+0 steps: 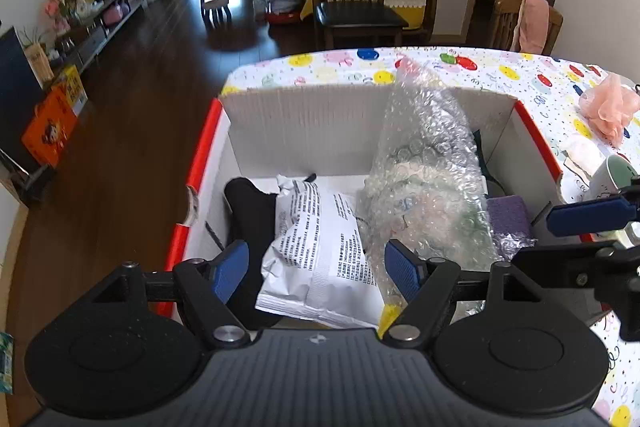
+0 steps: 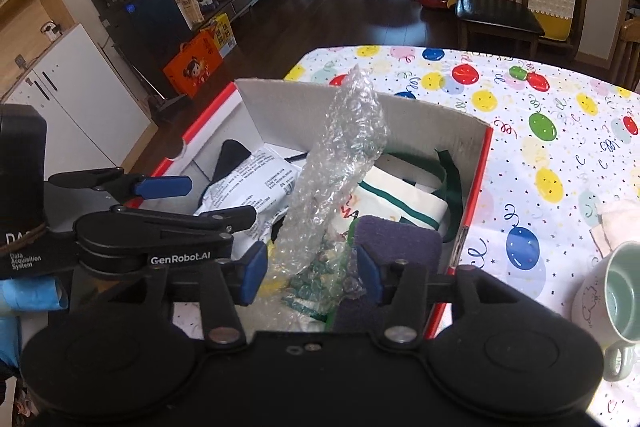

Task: Organize soft objects
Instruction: 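Lower the packet and bubble wrap into the box and open both tools, then move the left tool to the clear plastic bag while the right tool reaches the grey towel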

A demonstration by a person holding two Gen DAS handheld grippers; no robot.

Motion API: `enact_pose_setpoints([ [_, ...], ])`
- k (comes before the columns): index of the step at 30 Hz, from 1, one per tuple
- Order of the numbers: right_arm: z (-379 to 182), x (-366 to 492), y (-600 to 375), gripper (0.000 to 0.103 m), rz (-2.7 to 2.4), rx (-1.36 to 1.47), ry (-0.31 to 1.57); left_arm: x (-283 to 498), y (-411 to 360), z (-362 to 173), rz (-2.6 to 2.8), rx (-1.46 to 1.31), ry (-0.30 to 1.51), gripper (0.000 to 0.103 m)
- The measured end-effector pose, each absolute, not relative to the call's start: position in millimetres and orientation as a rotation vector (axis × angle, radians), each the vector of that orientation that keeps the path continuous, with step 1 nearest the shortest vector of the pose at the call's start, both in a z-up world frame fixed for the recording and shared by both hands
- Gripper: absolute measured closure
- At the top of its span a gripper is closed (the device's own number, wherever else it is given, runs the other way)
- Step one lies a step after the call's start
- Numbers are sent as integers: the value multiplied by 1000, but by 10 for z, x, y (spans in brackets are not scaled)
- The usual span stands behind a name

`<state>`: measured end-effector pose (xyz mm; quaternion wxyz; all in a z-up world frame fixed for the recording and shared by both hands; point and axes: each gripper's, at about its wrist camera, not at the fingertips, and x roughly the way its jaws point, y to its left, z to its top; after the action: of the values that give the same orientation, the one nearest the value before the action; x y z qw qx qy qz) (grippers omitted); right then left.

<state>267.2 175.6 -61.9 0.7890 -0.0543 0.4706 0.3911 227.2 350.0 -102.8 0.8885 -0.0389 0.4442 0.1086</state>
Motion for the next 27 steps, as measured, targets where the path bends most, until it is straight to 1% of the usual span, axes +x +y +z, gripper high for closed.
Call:
enact_pose_setpoints([
  [3, -532, 2620, 1700, 50, 851, -109, 994, 2202, 3469, -941, 221, -66, 899, 28],
  [5, -461, 2581, 1655, 45, 857, -103, 973, 2154, 3443, -861, 210, -71, 878, 28],
  [8, -351, 2511, 1584, 40, 870, -99, 940, 2072, 3386, -739, 204, -66, 841, 28],
  [15, -127, 2381, 1367, 35, 883, -66, 885, 1915, 3148, -465, 161, -59, 767, 28],
  [17, -88, 2359, 1274, 31, 876, -60, 874, 1882, 3078, -403, 153, -61, 753, 20],
  [18, -74, 2352, 1224, 30, 875, -51, 869, 1876, 3047, -368, 147, -63, 747, 19],
  [20, -44, 2340, 1107, 25, 869, -31, 863, 1852, 2971, -311, 137, -71, 733, 19],
  [24, 16, 2325, 830, 20, 855, 1, 840, 1833, 2798, -229, 114, -78, 714, 19],
  [27, 52, 2309, 609, 14, 846, 17, 815, 1839, 2621, -191, 96, -81, 706, 19],
])
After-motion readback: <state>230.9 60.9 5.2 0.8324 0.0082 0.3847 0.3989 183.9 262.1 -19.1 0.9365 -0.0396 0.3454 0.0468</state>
